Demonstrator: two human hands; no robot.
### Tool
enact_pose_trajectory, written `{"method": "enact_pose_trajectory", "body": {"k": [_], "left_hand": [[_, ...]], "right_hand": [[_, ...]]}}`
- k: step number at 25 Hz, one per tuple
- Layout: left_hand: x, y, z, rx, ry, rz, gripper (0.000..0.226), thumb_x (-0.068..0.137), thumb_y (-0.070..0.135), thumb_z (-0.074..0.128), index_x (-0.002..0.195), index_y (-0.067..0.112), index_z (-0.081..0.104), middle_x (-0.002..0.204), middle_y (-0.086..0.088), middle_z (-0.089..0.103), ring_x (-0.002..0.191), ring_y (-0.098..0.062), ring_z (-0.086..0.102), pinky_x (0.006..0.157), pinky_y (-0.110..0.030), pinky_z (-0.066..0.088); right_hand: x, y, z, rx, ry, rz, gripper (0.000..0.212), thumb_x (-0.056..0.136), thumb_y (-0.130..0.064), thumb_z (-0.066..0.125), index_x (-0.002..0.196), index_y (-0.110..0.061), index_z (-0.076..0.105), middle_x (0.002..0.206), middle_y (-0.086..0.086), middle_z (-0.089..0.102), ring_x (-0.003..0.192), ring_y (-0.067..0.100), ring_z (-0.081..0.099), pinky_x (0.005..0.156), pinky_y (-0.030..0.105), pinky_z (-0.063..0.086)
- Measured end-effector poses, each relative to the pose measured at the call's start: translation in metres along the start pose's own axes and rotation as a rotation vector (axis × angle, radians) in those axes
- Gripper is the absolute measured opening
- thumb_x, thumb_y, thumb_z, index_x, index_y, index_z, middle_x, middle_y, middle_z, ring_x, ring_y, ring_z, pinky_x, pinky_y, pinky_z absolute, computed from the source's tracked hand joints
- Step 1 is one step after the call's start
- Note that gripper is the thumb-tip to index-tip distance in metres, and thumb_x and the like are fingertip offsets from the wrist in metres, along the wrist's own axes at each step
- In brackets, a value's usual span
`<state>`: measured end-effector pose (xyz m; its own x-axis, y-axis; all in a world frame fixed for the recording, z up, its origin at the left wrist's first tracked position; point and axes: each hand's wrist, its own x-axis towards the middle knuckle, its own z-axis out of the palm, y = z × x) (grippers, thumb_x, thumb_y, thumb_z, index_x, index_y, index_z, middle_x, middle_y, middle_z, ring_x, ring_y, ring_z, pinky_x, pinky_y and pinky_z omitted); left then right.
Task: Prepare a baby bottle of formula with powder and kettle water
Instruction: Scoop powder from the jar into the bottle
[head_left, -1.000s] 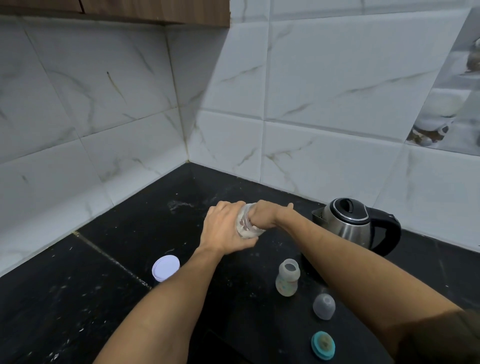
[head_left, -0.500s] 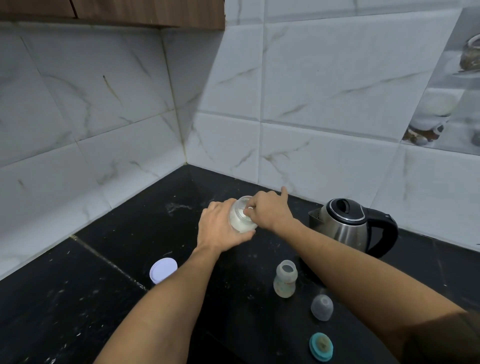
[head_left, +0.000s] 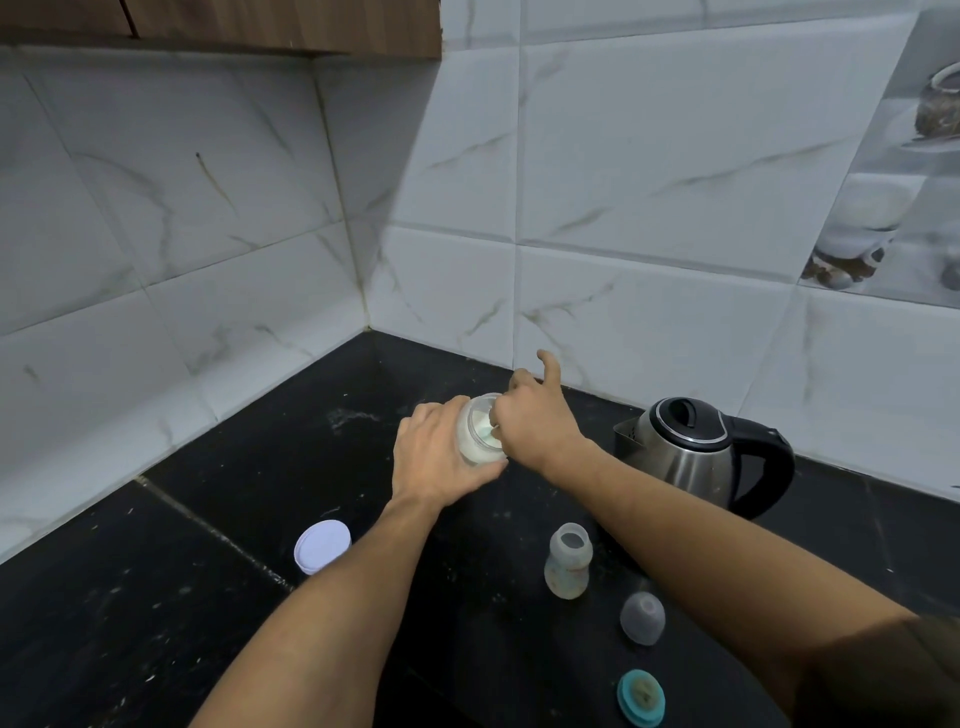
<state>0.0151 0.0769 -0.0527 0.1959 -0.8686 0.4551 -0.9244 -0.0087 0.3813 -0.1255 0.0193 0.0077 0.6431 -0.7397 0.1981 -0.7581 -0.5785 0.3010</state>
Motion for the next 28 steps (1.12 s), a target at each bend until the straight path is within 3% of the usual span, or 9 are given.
{"method": "enact_pose_trajectory", "body": {"k": [5,11,17,22,25,28], "left_hand": [[-0.002,-0.005,-0.003,0.030,-0.018,0.005,0.069,0.059,0.078,0.070,0.114,0.037,0.059,0.102,0.020,0.065,0.109,-0.015,0.059,0.091,-0.037,0.047],[-0.010,-0.008,-0.005,0.072,-0.027,-0.010,0.068,0.058,0.078,0.068,0.112,0.038,0.058,0.100,0.019,0.065,0.108,-0.015,0.059,0.090,-0.033,0.045],[-0.011,-0.009,-0.009,0.051,-0.028,-0.080,0.071,0.057,0.077,0.070,0.114,0.035,0.058,0.103,0.018,0.065,0.110,-0.017,0.059,0.093,-0.036,0.045],[-0.014,-0.010,-0.009,-0.027,0.000,-0.163,0.081,0.055,0.073,0.079,0.121,0.030,0.060,0.112,0.012,0.069,0.113,-0.020,0.060,0.097,-0.039,0.047],[-0.012,-0.006,-0.011,-0.093,0.023,-0.216,0.081,0.053,0.075,0.077,0.120,0.033,0.061,0.110,0.012,0.070,0.112,-0.019,0.060,0.095,-0.040,0.050],[-0.010,-0.003,-0.012,-0.091,0.035,-0.205,0.082,0.054,0.075,0.078,0.121,0.031,0.062,0.110,0.011,0.070,0.111,-0.019,0.060,0.094,-0.039,0.050]], "right_hand": [[0.001,-0.010,0.000,0.102,-0.090,0.083,0.022,0.098,-0.032,0.054,0.079,-0.022,0.061,0.081,-0.004,0.061,0.104,0.019,0.055,0.121,0.063,0.000],[0.005,-0.020,-0.001,0.406,-0.213,0.270,0.024,0.094,-0.035,0.053,0.076,-0.019,0.056,0.075,-0.004,0.063,0.092,0.019,0.064,0.120,0.065,0.000],[0.006,-0.012,-0.010,0.643,-0.120,0.461,0.025,0.082,-0.020,0.055,0.058,-0.019,0.047,0.056,-0.006,0.052,0.077,0.018,0.064,0.120,0.058,0.006],[-0.001,0.004,-0.010,0.885,-0.029,0.564,0.033,0.087,-0.035,0.067,0.059,-0.017,0.063,0.081,-0.003,0.078,0.083,0.013,0.065,0.107,0.047,0.024],[-0.008,0.010,-0.008,0.996,-0.008,0.556,0.027,0.089,-0.040,0.072,0.075,-0.017,0.077,0.079,-0.009,0.075,0.087,0.012,0.063,0.092,0.040,0.027],[-0.010,0.015,0.000,1.052,-0.010,0.521,0.018,0.088,-0.041,0.078,0.076,-0.029,0.079,0.072,-0.019,0.070,0.093,0.011,0.064,0.099,0.041,0.036]]}}
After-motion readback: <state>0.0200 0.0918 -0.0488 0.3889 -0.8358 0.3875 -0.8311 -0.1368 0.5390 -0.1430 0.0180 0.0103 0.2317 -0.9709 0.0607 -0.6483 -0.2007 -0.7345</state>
